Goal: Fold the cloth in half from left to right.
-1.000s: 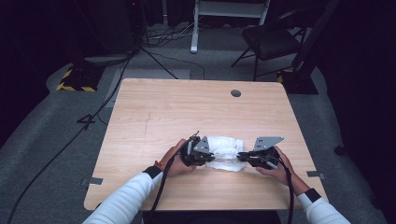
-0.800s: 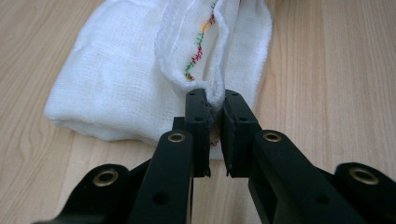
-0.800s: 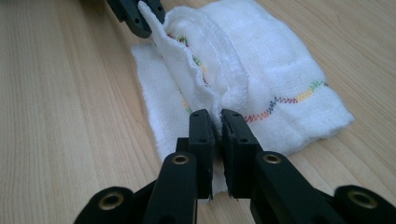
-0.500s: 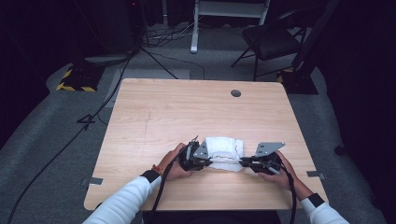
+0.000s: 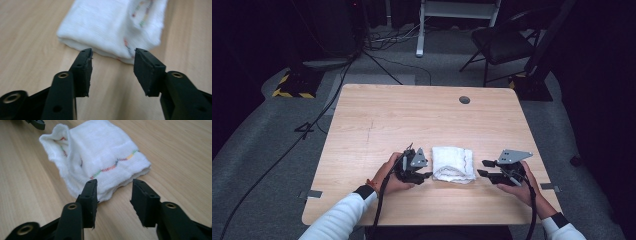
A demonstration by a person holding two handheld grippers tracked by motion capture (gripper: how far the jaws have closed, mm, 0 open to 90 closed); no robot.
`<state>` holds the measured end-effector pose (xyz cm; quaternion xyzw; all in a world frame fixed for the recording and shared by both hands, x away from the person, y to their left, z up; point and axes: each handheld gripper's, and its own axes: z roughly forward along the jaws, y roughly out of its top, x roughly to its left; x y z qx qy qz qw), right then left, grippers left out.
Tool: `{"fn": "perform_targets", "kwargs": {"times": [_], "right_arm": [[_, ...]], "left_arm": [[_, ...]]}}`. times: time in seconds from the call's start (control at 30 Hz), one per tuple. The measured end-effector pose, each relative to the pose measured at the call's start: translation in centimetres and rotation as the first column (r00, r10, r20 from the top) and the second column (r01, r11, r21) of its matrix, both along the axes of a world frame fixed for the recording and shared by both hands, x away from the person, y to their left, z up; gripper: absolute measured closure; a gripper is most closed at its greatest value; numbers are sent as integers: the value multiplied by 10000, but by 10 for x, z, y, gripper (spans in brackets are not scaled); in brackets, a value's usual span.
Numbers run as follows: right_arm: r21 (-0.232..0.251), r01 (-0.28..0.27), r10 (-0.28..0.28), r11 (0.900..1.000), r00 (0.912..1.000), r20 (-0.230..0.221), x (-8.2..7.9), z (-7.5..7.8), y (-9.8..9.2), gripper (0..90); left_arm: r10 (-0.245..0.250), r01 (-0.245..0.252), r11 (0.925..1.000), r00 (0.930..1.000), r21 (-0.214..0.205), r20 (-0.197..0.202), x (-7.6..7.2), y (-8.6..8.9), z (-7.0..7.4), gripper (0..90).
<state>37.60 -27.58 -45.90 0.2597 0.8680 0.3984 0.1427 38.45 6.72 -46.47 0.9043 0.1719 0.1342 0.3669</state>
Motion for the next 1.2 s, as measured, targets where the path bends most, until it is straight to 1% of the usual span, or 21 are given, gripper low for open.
{"fn": "perform_targets", "kwargs": {"times": [0.03, 0.07, 0.1, 0.13, 0.17, 0.23, 0.27, 0.3, 0.37, 0.43, 0.5, 0.53, 0.57, 0.63, 0.73, 0.8, 0.83, 0.9, 1.03, 1.13, 1.2], "right_arm": [[6, 45, -45, 10000, 10000, 33, 3, 0, 2, 525], [-65, 61, -61, 10000, 10000, 63, 5, 1, 6, 511], [-65, 61, -61, 10000, 10000, 63, 5, 1, 6, 511], [-178, 32, -30, 9998, 9999, 118, 9, 1, 13, 506], [-223, -29, 33, 9997, 9999, 163, 11, 1, 17, 506], [-282, -133, 136, 9995, 9998, 118, 14, 0, 23, 502], [-344, -182, 185, 9992, 9998, 105, 15, -1, 26, 498], [-379, -282, 284, 9989, 9996, 23, 15, -2, 28, 492], [-490, -366, 366, 9981, 9993, -20, 14, -4, 30, 483], [-614, -484, 475, 9969, 9987, -162, 12, -8, 31, 477], [-765, -546, 521, 9956, 9981, -342, 10, -14, 30, 460], [-765, -546, 521, 9956, 9981, -342, 10, -14, 30, 460], [-967, -504, 474, 9940, 9983, -338, 8, -18, 28, 450], [-1092, -574, 534, 9924, 9978, -390, 5, -21, 26, 446], [-1130, -547, 506, 9921, 9980, -384, 2, -24, 24, 440], [-1088, -539, 493, 9926, 9978, -446, 1, -25, 22, 429], [-1088, -523, 480, 9927, 9980, -422, 1, -24, 22, 422], [-1092, -494, 453, 9928, 9982, -401, 1, -24, 22, 416], [-1027, -494, 474, 9935, 9986, -222, 1, -20, 21, 401], [-813, -393, 396, 9959, 9992, 24, 1, -12, 18, 392], [-830, -350, 363, 9959, 9992, 141, 1, -8, 16, 374]], "left_arm": [[0, 0, 10000, 10000, 0, 0, 0, 0, 0, 441], [261, -262, 9994, 9996, -219, -70, 8, -7, 3, 411], [261, -262, 9994, 9996, -219, -70, 8, -7, 3, 376], [370, -371, 9989, 9993, -286, -50, 13, -12, 4, 345], [420, -417, 9988, 9990, -248, 124, 21, -21, 6, 331], [498, -493, 9984, 9986, -271, 189, 25, -26, 6, 313], [590, -580, 9975, 9980, -409, 244, 29, -30, 5, 314], [475, -477, 9982, 9989, -369, -51, 36, -38, 1, 311], [391, -396, 9987, 9991, -314, -164, 37, -41, -1, 298], [37, -40, 10000, 9993, -76, -376, 35, -46, -5, 289], [-296, 303, 9994, 9989, 190, -354, 29, -48, -8, 281], [-414, 424, 9986, 9986, 314, -328, 26, -47, -9, 281], [-489, 504, 9977, 9982, 444, -352, 24, -47, -10, 268], [-463, 478, 9966, 9987, 667, -234, 18, -45, -12, 269], [-423, 438, 9969, 9988, 653, -248, 13, -40, -15, 269], [-346, 354, 9976, 9993, 597, -142, 12, -36, -14, 266], [-175, 182, 9990, 9997, 400, -160, 11, -32, -11, 257], [-153, 159, 9992, 9998, 363, -155, 10, -29, -10, 248], [-129, 132, 9995, 9999, 288, -97, 6, -21, -4, 219], [50, -48, 9997, 10000, 245, -56, 2, -11, 2, 207], [142, -139, 9995, 9999, 275, -84, 1, -8, 4, 193]]}}
